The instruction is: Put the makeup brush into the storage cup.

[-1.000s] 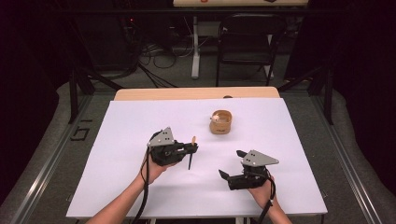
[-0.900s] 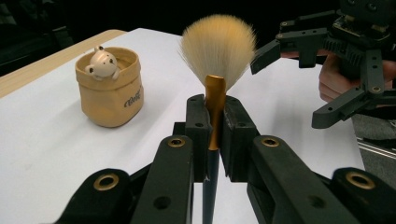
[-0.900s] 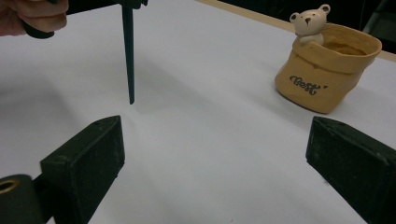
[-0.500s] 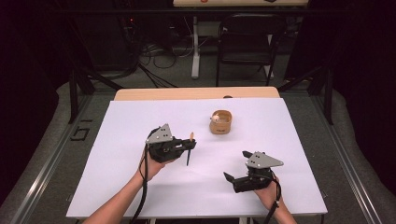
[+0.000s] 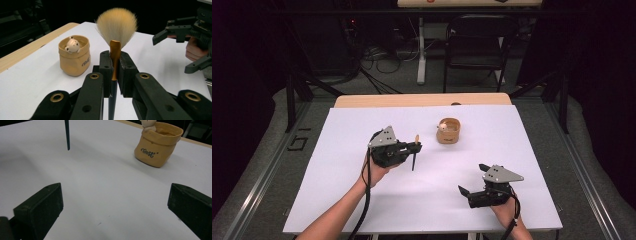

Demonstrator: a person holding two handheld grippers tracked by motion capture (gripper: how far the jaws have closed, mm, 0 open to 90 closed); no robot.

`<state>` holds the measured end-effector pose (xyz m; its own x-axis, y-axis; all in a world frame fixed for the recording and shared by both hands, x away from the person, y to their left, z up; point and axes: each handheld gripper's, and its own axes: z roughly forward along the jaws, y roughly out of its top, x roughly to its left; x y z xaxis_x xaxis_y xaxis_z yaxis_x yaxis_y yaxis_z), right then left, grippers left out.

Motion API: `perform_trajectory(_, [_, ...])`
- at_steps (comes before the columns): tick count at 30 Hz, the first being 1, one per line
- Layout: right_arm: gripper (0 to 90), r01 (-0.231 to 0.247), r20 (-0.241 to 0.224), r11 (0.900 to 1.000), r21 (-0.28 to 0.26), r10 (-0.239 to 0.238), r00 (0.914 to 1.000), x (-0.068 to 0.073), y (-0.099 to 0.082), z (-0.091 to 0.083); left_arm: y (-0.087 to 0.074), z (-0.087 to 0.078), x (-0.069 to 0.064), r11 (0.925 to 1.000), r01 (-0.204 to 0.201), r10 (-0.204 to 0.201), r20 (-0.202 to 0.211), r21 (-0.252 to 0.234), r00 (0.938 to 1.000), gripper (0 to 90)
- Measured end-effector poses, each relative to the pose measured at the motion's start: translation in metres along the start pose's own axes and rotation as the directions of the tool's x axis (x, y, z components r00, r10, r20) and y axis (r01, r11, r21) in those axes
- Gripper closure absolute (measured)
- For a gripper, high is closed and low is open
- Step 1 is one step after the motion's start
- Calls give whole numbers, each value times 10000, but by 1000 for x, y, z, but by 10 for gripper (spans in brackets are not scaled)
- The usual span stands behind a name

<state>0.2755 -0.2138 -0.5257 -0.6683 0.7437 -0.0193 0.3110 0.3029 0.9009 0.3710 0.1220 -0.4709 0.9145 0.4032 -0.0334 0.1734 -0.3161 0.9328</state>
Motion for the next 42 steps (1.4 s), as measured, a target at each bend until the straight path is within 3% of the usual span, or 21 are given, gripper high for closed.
perform_trajectory(21, [0,-255,303,9996,102,252,9992,-1,-7,-8,13,8,8,9999,-147,146,-144,-77,9998,829])
perform_trajectory(33, [0,110,277,9995,300,-118,9995,-6,-10,-5,21,15,15,9998,-133,130,-189,-157,9997,828])
perform_trajectory(42, [0,216,187,9993,296,-222,9996,-11,-12,-3,29,18,23,9993,100,-108,-215,-370,9997,829])
